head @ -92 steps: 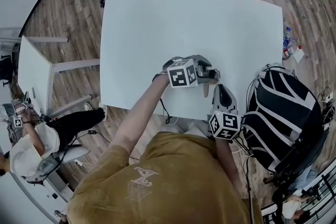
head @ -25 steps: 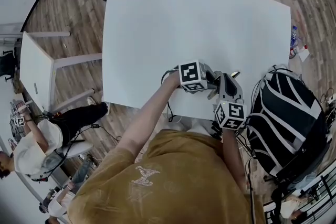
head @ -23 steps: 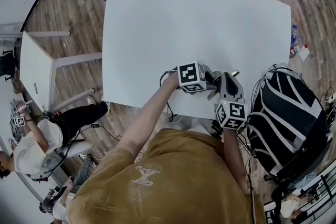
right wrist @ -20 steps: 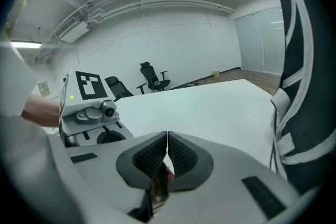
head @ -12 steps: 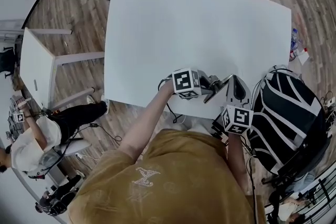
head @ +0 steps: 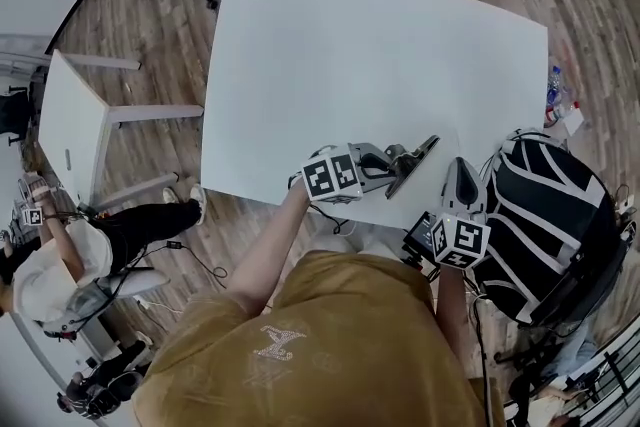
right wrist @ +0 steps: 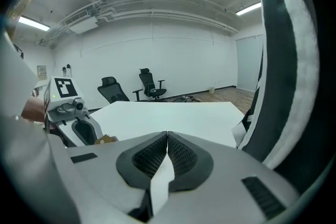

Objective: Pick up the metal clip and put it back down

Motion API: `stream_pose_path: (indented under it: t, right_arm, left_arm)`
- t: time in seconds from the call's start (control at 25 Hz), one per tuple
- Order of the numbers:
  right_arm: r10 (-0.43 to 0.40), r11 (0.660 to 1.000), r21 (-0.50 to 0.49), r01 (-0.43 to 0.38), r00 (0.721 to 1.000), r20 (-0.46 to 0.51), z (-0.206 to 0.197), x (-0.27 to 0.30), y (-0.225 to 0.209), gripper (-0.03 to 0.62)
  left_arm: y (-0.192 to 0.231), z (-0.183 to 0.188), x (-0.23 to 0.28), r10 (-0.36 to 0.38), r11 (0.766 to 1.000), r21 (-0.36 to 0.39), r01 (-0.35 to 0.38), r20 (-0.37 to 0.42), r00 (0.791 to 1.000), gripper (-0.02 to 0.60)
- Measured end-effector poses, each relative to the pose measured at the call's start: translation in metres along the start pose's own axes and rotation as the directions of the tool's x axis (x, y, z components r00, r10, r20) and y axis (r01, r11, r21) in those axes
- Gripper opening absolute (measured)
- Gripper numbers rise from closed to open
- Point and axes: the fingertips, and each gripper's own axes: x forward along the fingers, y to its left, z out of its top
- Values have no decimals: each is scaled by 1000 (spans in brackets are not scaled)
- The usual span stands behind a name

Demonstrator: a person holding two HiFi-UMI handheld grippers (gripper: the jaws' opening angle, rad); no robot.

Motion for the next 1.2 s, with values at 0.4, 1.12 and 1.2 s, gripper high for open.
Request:
stream_pose_path:
  t: [0.4,1.12,1.2]
  right_arm:
    - [34,999,-15,-34,999,14,3,-22,20,9]
    - [106,993,-61,-100,988,114,40,-51,47,9]
    - [116,992,-65,-108,985,127,46,-53,51,9]
  left_arm:
    - [-18,19,-25,162,984,51,-169,121,979,40]
    - [-31,82,-97,430,866,63,-497,414,802,38]
    - [-32,89,-105,449,850,59,-524,439,778,38]
